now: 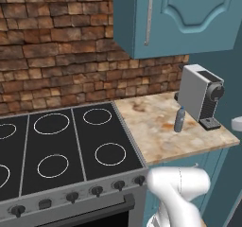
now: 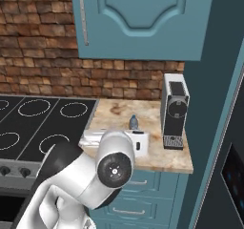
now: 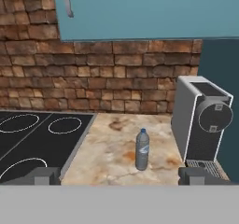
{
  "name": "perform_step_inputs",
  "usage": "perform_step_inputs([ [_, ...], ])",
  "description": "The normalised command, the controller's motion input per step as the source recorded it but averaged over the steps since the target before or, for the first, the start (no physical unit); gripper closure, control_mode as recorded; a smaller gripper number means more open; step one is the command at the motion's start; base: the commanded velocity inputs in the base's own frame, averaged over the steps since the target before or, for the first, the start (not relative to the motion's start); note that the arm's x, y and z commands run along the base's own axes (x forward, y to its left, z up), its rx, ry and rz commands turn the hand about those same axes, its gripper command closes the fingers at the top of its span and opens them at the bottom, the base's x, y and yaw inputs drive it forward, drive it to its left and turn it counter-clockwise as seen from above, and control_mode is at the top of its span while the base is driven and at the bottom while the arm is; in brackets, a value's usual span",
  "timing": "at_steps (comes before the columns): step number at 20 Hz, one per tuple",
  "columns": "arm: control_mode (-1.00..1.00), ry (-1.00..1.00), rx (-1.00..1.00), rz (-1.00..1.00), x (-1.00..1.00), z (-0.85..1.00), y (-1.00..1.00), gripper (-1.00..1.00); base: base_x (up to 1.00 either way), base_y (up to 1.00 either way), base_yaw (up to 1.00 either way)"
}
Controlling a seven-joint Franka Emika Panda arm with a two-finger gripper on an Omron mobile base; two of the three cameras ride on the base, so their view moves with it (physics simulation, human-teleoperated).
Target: Take the bottled waters from the counter and place them in the freezer to freeze. Close the freezer door after placing the bottles.
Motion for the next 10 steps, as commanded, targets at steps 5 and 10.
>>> perform_step_inputs([
  [5, -1.00, -0.29, 0.00, 0.00, 0.14, -0.54, 0.00, -1.00, 0.00, 0.00, 0.00],
  [10, -1.00, -0.19, 0.00, 0.00, 0.08, -0.44, 0.00, -1.00, 0.00, 0.00, 0.00],
])
